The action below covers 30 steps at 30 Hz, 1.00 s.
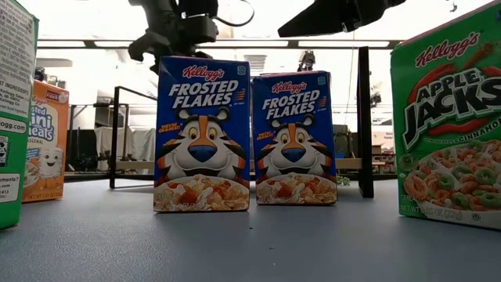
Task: Stack cereal on shelf
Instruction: Put the right orange cereal box on the shelf aligned with other orange cereal box
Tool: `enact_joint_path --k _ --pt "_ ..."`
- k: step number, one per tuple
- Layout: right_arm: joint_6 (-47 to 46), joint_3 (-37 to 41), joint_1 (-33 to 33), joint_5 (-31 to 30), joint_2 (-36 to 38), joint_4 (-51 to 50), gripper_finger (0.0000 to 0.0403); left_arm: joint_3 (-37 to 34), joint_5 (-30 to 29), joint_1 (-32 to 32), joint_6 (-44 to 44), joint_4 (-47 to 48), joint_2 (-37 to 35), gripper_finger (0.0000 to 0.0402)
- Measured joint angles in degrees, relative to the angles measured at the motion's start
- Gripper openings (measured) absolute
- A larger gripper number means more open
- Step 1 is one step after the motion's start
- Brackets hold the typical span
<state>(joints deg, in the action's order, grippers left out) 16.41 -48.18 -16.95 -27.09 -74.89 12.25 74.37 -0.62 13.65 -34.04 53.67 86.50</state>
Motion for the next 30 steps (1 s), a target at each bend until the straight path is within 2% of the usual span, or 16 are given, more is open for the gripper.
enact_joint_path --k 8,16,21,30 --pt "-0.33 0.0 0.0 0.0 0.0 0.0 0.0009 -0.03 -0.16 1.17 0.0 -0.08 0.13 0.0152" --pt "-0.35 0.0 0.0 0.0 0.0 0.0 0.0009 -0.07 -0.6 1.24 -0.24 -0.06 0.24 0.0197" --pt "-0.35 0.0 0.0 0.0 0.0 0.0 0.0009 -0.07 -3.64 1.24 -0.65 -0.06 0.24 0.0221" --pt "-0.35 0.0 -0.02 0.0 0.0 -0.02 0.0009 1.69 -4.01 0.75 0.08 2.79 -0.46 0.0231"
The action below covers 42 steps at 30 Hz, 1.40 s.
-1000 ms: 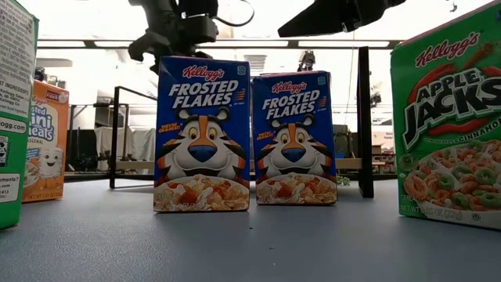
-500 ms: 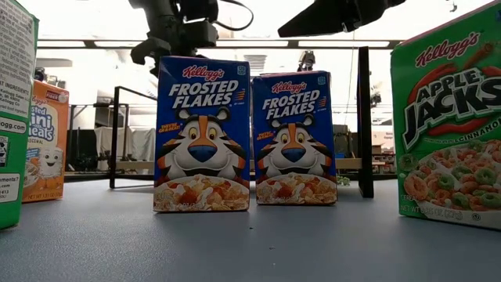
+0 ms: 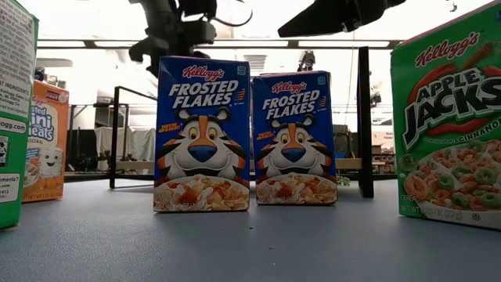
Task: Stack cereal on shelf
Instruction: Put the right orange cereal box on the shelf aligned with other orange cereal box
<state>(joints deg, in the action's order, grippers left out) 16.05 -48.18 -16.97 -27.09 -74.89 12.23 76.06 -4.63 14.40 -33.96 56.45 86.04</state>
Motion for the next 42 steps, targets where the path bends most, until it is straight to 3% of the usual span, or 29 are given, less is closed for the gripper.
enact_joint_path --k 4,8,16,22,30,42 --pt "0.0 0.0 0.02 -0.01 0.0 0.0 0.0009 4.98 0.03 -1.14 2.74 3.11 -0.07 0.023" --pt "0.03 0.0 0.02 0.0 0.0 -0.02 0.0009 8.52 2.69 -2.69 4.47 0.11 -0.18 0.021" --pt "-0.33 0.0 0.0 -0.02 0.0 -1.6 0.0009 4.34 3.66 -3.96 5.14 -6.56 0.5 0.009" --pt "-0.46 0.0 0.01 -0.03 0.0 -1.73 0.0009 0.46 -2.21 -3.79 5.14 -6.78 0.55 0.0008" --pt "-0.55 0.0 0.02 -0.03 0.0 -1.7 0.0009 -1.59 -5.9 -3.71 5.38 -7.44 0.47 0.0005" --pt "-0.57 0.0 0.02 -0.02 0.0 -1.68 0.0009 -1.63 -6.85 -3.66 3.36 -3.41 0.0 0.0001"
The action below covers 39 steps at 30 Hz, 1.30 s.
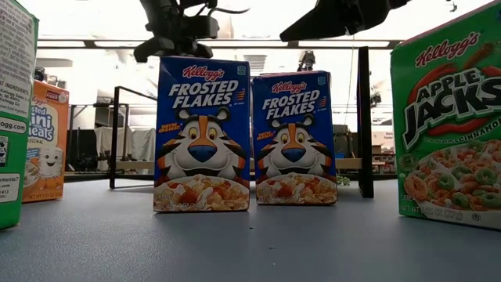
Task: Stack cereal on shelf
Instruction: Put the right orange cereal box on the shelf aligned with other orange cereal box, then put the right blue cereal box on the shelf
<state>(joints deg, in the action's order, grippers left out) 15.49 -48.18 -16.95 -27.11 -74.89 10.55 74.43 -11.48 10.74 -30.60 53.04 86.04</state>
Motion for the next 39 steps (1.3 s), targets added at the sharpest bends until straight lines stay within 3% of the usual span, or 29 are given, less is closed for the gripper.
enact_joint_path --k 23,32,39 --pt "0.09 0.0 0.0 0.0 0.0 0.02 0.0009 -0.11 -0.86 1.6 -0.73 2.04 -3.58 0.0001" --pt "0.04 0.0 -0.01 0.0 0.0 0.01 0.0009 2.69 3.48 -0.78 6.79 0.15 -4.82 0.0001" --pt "-0.5 0.0 0.0 0.0 0.0 -0.02 0.0009 1.58 11.73 -9.17 14.04 -8.49 -9.22 0.0001"
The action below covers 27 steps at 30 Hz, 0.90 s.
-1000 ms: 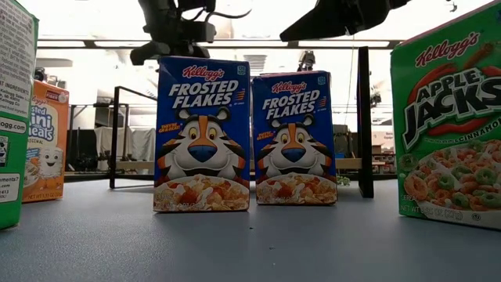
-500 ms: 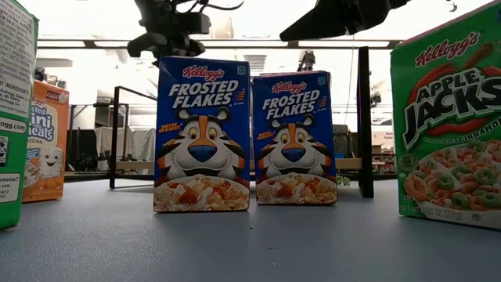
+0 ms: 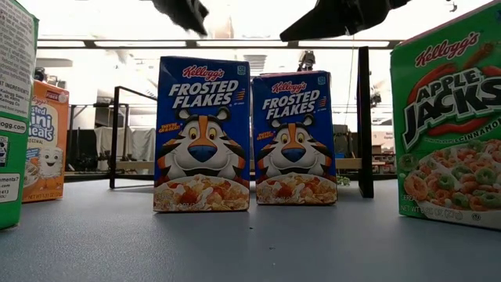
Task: Stack cereal on shelf
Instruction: Put the right blue cereal box on the shelf
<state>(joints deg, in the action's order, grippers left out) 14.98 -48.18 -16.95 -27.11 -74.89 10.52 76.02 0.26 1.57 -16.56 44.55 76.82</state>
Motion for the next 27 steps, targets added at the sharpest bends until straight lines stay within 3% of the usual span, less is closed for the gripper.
enact_joint_path --k 5,14,21,27 --pt "-1.24 0.0 -0.02 0.02 0.0 -0.04 0.0009 -3.42 -3.11 -9.74 4.25 -9.62 -4.51 0.0" --pt "-5.16 -1.25 -0.04 0.0 0.09 1.12 0.0009 -14.19 -22.08 -22.77 10.11 -21.73 -9.22 0.0" --pt "-8.29 -9.49 -0.24 -0.03 -0.84 -9.64 0.0009 -23.2 -23.8 -25.67 9.14 -34.51 -12.41 0.0" --pt "-11.61 -21.12 -1.65 0.11 -5.24 -24.29 0.0009 -28.16 -26.53 -25.77 7.93 -38.75 -14.97 0.0"
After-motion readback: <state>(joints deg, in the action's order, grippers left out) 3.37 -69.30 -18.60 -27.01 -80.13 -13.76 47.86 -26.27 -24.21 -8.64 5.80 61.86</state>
